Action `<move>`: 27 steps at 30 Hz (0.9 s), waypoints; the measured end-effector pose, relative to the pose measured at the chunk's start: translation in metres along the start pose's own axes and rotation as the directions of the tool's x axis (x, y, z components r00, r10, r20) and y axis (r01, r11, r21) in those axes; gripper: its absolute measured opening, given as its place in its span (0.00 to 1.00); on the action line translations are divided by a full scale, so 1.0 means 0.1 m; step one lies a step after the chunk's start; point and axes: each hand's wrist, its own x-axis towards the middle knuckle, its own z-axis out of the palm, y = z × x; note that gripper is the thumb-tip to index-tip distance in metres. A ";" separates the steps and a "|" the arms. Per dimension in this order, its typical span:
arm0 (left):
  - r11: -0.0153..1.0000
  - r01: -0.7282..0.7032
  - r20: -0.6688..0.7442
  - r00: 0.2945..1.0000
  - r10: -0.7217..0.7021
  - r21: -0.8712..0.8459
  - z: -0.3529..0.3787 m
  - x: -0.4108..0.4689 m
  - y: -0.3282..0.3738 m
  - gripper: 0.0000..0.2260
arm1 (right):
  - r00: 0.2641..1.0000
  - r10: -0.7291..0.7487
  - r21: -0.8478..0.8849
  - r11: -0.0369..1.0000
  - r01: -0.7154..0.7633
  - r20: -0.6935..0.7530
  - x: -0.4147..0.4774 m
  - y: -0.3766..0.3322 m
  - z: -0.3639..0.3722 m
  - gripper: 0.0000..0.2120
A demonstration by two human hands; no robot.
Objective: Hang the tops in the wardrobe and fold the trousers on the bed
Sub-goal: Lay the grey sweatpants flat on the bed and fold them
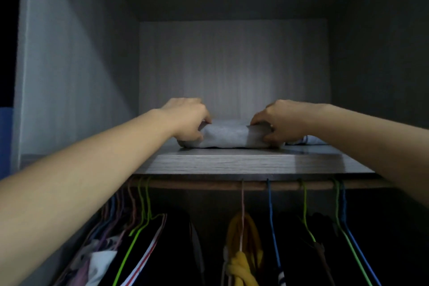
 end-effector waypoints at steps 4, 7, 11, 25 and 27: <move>0.997 0.056 0.031 0.998 -0.058 0.061 0.06 0.23 0.13 0.04 | 0.999 0.033 0.039 0.999 -0.034 0.030 0.25 0.06 0.09 0.23; 0.996 0.076 0.099 0.993 -0.070 -0.051 0.15 0.38 0.18 0.04 | 0.994 0.063 0.033 0.997 -0.066 0.088 0.39 0.12 0.20 0.22; 0.984 0.074 0.274 0.961 -0.027 -0.161 0.21 0.39 0.19 0.19 | 0.981 0.074 0.086 0.992 -0.091 0.181 0.47 0.21 0.31 0.26; 0.948 0.173 -0.464 0.839 -0.285 -0.269 -0.05 -0.87 -0.06 0.24 | 0.655 0.457 0.356 0.888 -0.291 -0.602 -0.62 -0.43 -0.08 0.24; 0.932 0.148 -0.582 0.745 -0.326 -0.332 0.00 -1.20 0.08 0.24 | 0.530 0.485 0.420 0.873 -0.246 -0.696 -0.84 -0.74 -0.02 0.24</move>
